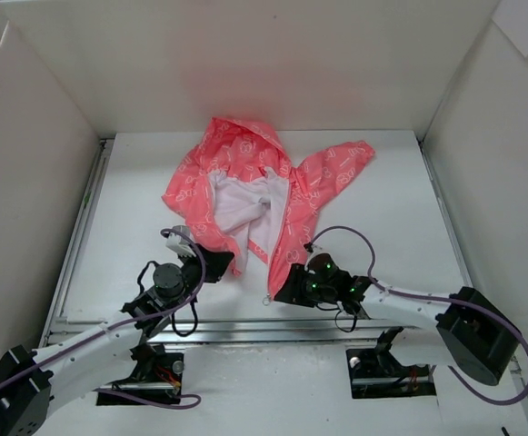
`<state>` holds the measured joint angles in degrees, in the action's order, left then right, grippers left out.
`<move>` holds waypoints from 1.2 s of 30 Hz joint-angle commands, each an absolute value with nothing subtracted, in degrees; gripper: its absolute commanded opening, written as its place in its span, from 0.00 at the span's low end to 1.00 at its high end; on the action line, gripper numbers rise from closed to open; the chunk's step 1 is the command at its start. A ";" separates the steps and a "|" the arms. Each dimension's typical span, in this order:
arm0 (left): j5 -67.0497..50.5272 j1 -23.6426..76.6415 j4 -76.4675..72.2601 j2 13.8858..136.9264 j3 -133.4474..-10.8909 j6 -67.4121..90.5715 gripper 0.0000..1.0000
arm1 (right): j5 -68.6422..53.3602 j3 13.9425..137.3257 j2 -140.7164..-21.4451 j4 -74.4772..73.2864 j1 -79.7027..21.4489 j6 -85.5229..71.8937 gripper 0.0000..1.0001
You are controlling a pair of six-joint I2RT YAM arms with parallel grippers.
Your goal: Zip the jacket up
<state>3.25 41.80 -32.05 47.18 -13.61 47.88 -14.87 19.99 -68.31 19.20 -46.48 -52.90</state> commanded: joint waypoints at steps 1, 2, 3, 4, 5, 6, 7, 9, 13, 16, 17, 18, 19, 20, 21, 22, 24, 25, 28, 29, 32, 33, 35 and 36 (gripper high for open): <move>3.16 42.54 -33.49 46.67 -16.70 46.23 0.00 | -14.42 20.92 -71.35 25.40 -47.02 -53.35 0.44; 3.16 42.54 -33.57 46.67 -16.44 46.75 0.00 | -13.98 21.00 -71.80 25.49 -47.28 -53.52 0.47; 2.90 42.54 -33.57 46.76 -16.35 46.93 0.00 | -13.45 20.92 -72.42 25.84 -47.20 -54.05 0.50; 2.81 42.54 -33.40 46.93 -16.35 47.11 0.00 | -12.49 20.83 -72.68 26.01 -47.20 -54.31 0.50; 2.64 43.06 -33.40 47.11 -16.35 47.28 0.00 | -12.05 20.74 -72.95 26.02 -47.37 -54.84 0.50; 2.55 43.07 -33.31 47.20 -16.26 47.37 0.00 | -11.61 20.66 -73.38 26.10 -47.20 -55.10 0.50; 2.64 43.07 -33.48 47.20 -16.00 47.46 0.00 | -10.91 20.48 -73.65 26.36 -47.11 -55.37 0.50; 2.46 43.07 -33.75 47.55 -15.91 48.07 0.00 | -10.81 20.13 -74.70 27.42 -47.20 -56.25 0.47; 1.67 43.59 -34.10 48.51 -16.44 47.99 0.00 | -10.46 19.87 -76.99 29.62 -47.29 -57.83 0.39; 1.67 43.59 -34.72 48.43 -16.17 48.60 0.00 | -9.32 19.16 -77.87 30.85 -47.20 -58.97 0.37; 1.41 43.59 -34.72 48.60 -16.17 48.60 0.00 | -9.06 18.90 -78.13 31.11 -47.37 -59.32 0.37; 1.32 43.59 -34.54 48.52 -16.35 48.60 0.00 | -8.27 18.72 -78.40 31.90 -47.20 -59.50 0.37; 1.23 43.59 -34.45 48.60 -16.43 48.52 0.00 | -8.00 18.63 -78.66 32.25 -47.20 -59.68 0.36; 1.32 43.59 -34.45 48.52 -16.35 48.60 0.00 | -7.65 18.55 -79.45 32.60 -47.20 -59.76 0.35; 1.41 43.59 -34.63 48.34 -15.91 49.04 0.00 | -7.12 18.46 -80.06 33.56 -47.28 -60.03 0.35; 1.49 43.59 -34.80 48.17 -15.65 49.30 0.00 | -7.21 18.37 -80.59 34.18 -47.20 -60.55 0.32; 1.41 43.59 -34.54 48.08 -15.82 49.57 0.00 | -6.51 18.28 -82.08 35.50 -47.20 -61.08 0.29; 1.41 43.59 -34.37 47.90 -15.91 49.40 0.00 | -6.33 18.02 -82.61 36.12 -47.20 -61.61 0.25; 1.93 43.59 -34.10 47.02 -15.38 49.48 0.00 | -6.59 17.84 -84.81 38.05 -47.20 -61.79 0.14; 2.02 43.59 -34.10 46.76 -15.21 49.74 0.00 | -7.03 17.84 -84.90 38.75 -47.20 -61.87 0.12; 2.28 43.59 -33.05 46.32 -15.64 49.66 0.00 | -7.12 18.02 -83.59 38.41 -47.11 -61.96 0.03; 2.37 43.59 -32.87 46.14 -15.99 49.48 0.00 | -7.03 18.02 -82.80 38.15 -47.20 -61.53 0.00; 2.81 43.59 -33.05 45.88 -16.17 49.22 0.00 | -7.29 18.46 -80.78 37.27 -47.11 -60.56 0.00; 3.16 43.59 -33.22 46.05 -16.26 49.22 0.00 | -7.47 18.54 -79.99 37.44 -47.37 -60.03 0.00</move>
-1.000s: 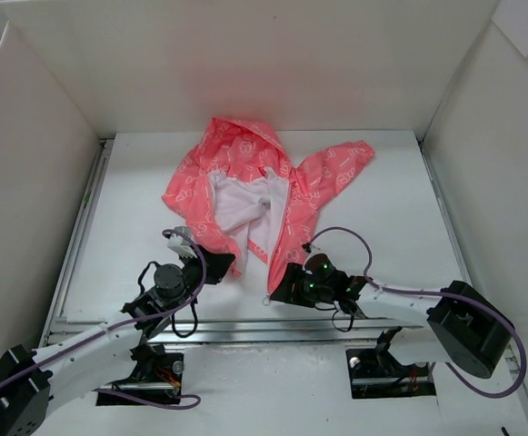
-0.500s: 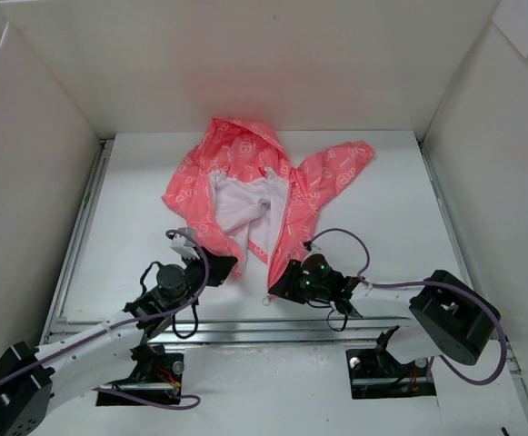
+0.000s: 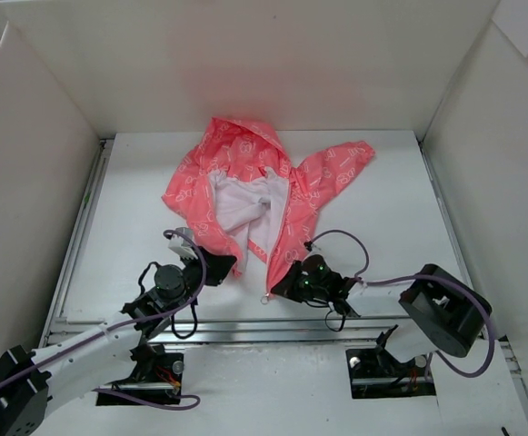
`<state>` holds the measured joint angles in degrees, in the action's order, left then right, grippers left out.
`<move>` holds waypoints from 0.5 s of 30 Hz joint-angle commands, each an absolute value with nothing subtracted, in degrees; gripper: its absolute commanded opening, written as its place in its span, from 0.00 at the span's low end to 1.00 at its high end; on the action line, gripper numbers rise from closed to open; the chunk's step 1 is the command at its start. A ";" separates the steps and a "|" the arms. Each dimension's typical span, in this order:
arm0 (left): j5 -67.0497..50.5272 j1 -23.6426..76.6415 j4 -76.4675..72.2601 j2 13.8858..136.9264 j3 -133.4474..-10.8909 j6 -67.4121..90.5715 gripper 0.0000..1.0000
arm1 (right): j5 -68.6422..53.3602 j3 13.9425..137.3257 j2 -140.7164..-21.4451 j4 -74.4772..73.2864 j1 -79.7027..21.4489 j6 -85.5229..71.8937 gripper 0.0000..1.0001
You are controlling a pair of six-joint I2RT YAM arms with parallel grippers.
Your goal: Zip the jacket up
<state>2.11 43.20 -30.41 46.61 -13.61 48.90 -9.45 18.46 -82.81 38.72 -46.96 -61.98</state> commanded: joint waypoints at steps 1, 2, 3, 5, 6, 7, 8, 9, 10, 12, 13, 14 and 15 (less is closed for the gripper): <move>3.16 43.59 -33.22 46.23 -16.52 49.04 0.00 | -7.82 18.54 -79.20 38.05 -47.29 -59.86 0.00; 3.25 43.59 -32.87 46.49 -16.96 48.96 0.00 | -8.87 18.54 -77.45 40.41 -47.20 -59.59 0.00; 3.25 43.59 -32.26 47.10 -18.27 48.69 0.00 | -9.31 18.11 -76.39 42.17 -47.20 -59.24 0.00; 3.87 43.59 -30.32 47.46 -19.68 48.16 0.00 | -10.54 18.02 -73.31 48.15 -47.11 -58.80 0.00; 4.04 43.59 -30.41 47.46 -20.30 48.08 0.00 | -10.72 18.80 -72.08 49.47 -47.20 -57.58 0.00; 4.13 43.59 -30.76 47.46 -20.56 48.16 0.00 | -11.16 19.42 -69.90 51.22 -47.02 -56.96 0.00; 3.96 43.07 -30.41 47.46 -21.70 48.16 0.00 | -11.16 20.12 -68.74 52.11 -46.85 -56.26 0.00; 3.87 43.07 -29.63 47.55 -22.49 48.16 0.00 | -10.90 21.00 -67.34 53.25 -46.93 -54.42 0.00; 3.95 43.07 -27.44 47.55 -23.46 48.16 0.00 | -10.20 21.44 -65.15 55.52 -46.93 -53.53 0.00; 4.04 42.36 -26.37 47.11 -25.22 48.51 0.00 | -9.06 21.88 -63.29 58.08 -47.02 -50.64 0.00; 3.52 41.84 -27.06 46.85 -25.40 48.78 0.00 | -7.57 22.06 -62.15 59.49 -46.93 -49.93 0.00; 3.25 41.84 -27.42 46.15 -25.40 49.39 0.00 | -7.12 22.23 -61.79 60.11 -46.85 -49.40 0.00; 2.90 41.23 -27.51 45.62 -25.49 49.57 0.00 | -6.95 22.67 -61.53 60.81 -46.67 -48.87 0.00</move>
